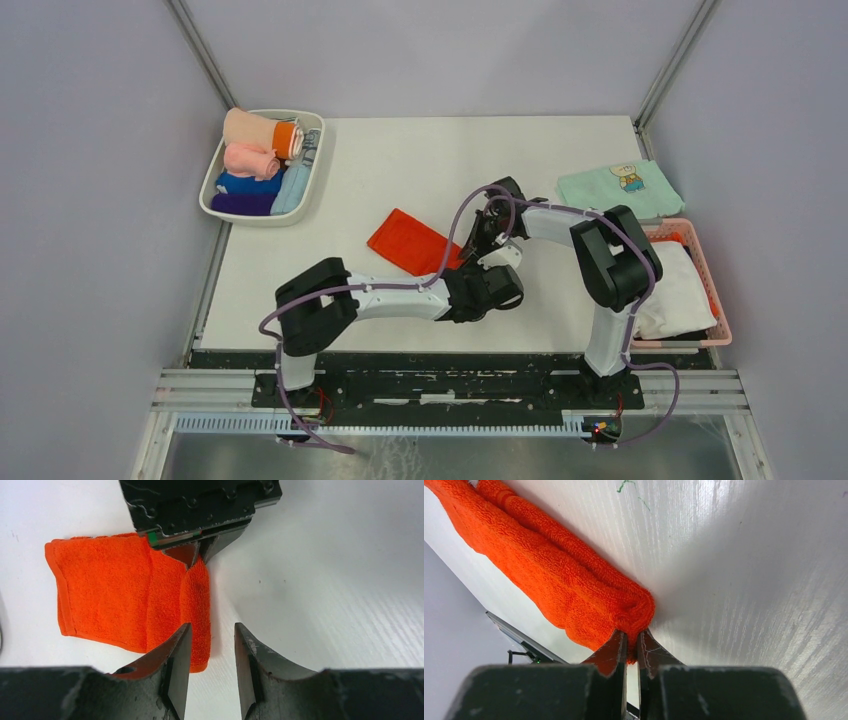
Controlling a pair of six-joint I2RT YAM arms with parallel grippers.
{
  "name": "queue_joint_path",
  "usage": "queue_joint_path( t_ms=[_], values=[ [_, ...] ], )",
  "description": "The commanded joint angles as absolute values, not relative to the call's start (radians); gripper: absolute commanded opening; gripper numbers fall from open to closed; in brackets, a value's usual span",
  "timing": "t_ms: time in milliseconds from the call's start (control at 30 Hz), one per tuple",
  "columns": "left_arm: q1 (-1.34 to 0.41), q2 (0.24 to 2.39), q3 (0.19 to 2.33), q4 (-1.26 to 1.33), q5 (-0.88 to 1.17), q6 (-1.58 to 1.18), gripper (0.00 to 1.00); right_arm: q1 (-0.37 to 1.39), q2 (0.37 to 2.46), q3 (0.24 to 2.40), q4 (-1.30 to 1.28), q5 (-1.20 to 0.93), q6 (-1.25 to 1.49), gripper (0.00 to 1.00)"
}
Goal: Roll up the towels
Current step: Roll the towel at the center of the board.
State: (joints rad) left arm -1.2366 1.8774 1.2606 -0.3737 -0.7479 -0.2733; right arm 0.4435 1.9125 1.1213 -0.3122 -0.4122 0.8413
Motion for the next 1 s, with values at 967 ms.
queue_joint_path(
  t_ms=[967],
  values=[
    [-1.178,1.970,1.213,-0.262,-0.811,-0.160,0.42,0.433,1.937,1.150,-0.321,-0.451,0.847,0.16]
  ],
)
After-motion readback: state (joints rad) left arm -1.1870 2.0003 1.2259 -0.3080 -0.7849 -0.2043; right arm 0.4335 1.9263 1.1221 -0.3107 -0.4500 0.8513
